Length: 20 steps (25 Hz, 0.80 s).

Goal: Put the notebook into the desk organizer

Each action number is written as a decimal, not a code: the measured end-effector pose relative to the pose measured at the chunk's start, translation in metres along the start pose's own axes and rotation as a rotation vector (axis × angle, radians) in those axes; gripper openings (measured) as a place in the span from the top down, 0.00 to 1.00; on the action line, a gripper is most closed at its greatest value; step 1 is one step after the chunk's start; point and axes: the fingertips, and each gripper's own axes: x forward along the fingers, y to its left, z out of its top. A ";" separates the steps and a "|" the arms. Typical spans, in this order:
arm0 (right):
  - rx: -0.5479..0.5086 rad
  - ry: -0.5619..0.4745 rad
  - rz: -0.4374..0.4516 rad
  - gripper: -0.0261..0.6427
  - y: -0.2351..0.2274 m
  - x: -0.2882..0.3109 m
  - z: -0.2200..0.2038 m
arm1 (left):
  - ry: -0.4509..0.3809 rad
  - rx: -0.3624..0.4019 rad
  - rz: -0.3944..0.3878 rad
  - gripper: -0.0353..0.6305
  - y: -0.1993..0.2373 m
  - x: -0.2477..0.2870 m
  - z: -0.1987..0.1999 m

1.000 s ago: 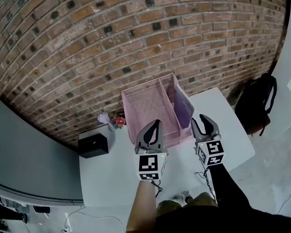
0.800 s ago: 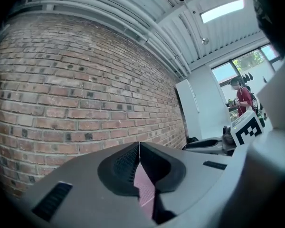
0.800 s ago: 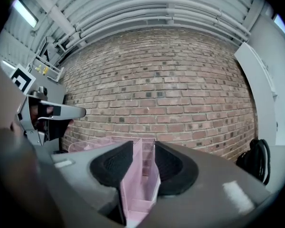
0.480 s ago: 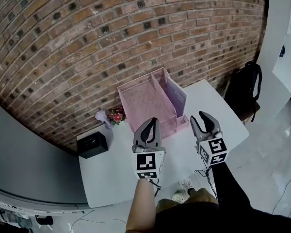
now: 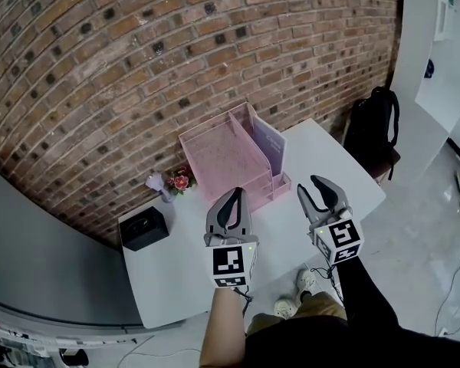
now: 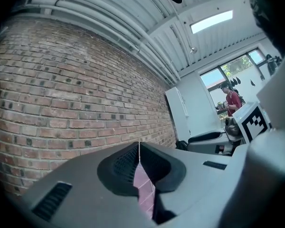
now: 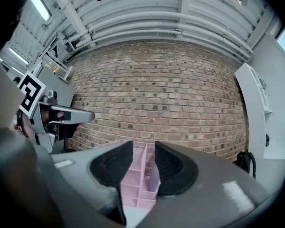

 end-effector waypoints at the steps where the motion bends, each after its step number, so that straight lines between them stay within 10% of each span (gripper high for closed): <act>1: 0.000 -0.002 -0.002 0.76 0.001 -0.002 0.001 | -0.001 0.001 -0.001 0.94 0.000 -0.002 -0.001; 20: 0.010 -0.005 0.051 0.77 0.015 -0.004 0.008 | -0.024 -0.004 -0.010 0.94 -0.004 -0.013 0.005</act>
